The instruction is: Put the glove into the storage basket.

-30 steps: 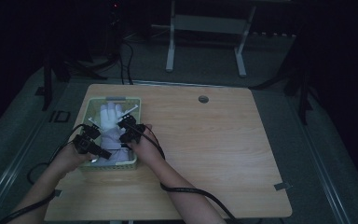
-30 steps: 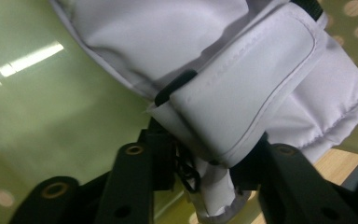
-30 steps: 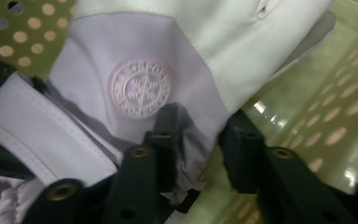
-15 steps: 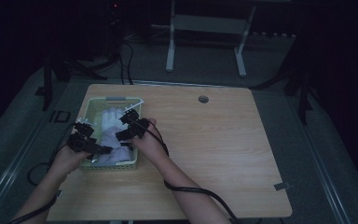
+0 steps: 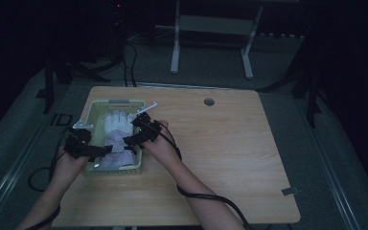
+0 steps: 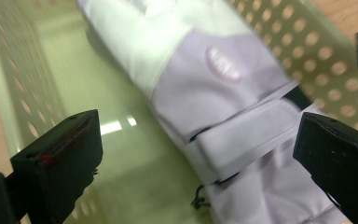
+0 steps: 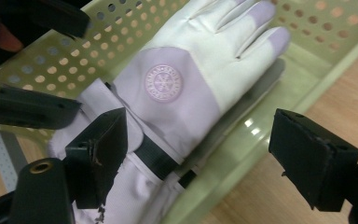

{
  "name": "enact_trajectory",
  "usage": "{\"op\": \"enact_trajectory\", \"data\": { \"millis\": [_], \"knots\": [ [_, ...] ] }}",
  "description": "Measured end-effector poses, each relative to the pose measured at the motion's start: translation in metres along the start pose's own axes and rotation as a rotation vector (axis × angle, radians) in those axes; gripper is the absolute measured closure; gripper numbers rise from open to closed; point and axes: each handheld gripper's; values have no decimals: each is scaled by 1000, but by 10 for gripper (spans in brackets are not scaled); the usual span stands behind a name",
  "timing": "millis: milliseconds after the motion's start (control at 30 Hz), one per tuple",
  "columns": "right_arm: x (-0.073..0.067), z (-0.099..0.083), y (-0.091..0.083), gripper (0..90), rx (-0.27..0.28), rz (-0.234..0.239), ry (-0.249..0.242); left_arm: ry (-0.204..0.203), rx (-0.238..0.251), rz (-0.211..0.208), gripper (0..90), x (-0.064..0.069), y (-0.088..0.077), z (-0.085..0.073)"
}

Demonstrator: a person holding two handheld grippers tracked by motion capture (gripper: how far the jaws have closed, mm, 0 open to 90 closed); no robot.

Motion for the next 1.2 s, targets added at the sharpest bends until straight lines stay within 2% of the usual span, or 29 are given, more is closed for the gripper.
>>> {"op": "enact_trajectory", "data": {
  "millis": [33, 67, 133, 167, 267, 400, 533, 633, 733, 767, 800, 900, 1033, 1200],
  "knots": [
    [0, 0, -1, 188, 6, -4, 0, 13, 9, 20, 17, 4, -2, 2],
    [2, -1, -4, 186, 10, -4, -6, 18, 18, 22, 18, 5, -4, 3],
    [4, -2, -7, 186, 17, -14, -14, 16, 50, -1, 17, 9, -6, 6],
    [4, -2, -7, 186, 17, -14, -14, 16, 50, -1, 17, 9, -6, 6],
    [9, -5, -13, 186, 31, -23, -22, 31, 91, 0, 18, 18, -8, 10],
    [17, -9, -18, 184, 36, -35, -28, 59, 110, 1, 18, 29, -8, 14],
    [24, -14, -22, 177, 36, -48, -31, 69, 113, -16, 18, 39, -5, 19],
    [32, -18, -25, 176, 37, -52, -27, 59, 139, -39, 18, 48, -2, 23],
    [39, -23, -29, 176, 29, -63, -25, 83, 169, -75, 18, 57, 2, 25],
    [39, -23, -29, 176, 29, -63, -25, 83, 169, -75, 18, 57, 2, 25],
    [42, -24, -30, 176, 28, -66, -23, 102, 162, -75, 18, 63, 5, 26],
    [50, -32, -36, 176, 34, -66, -15, 125, 178, -88, 18, 72, 9, 28],
    [59, -40, -42, 178, 33, -72, -4, 134, 194, -104, 18, 82, 12, 32],
    [70, -53, -50, 178, 36, -72, 2, 146, 218, -149, 18, 96, 16, 38]
  ]
}}
Point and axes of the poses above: each handheld gripper's, and its own axes: y roughly forward along the jaws, z roughly out of its top, x roughly to its right, and after that the axes turned 10 degrees about y, right-handed
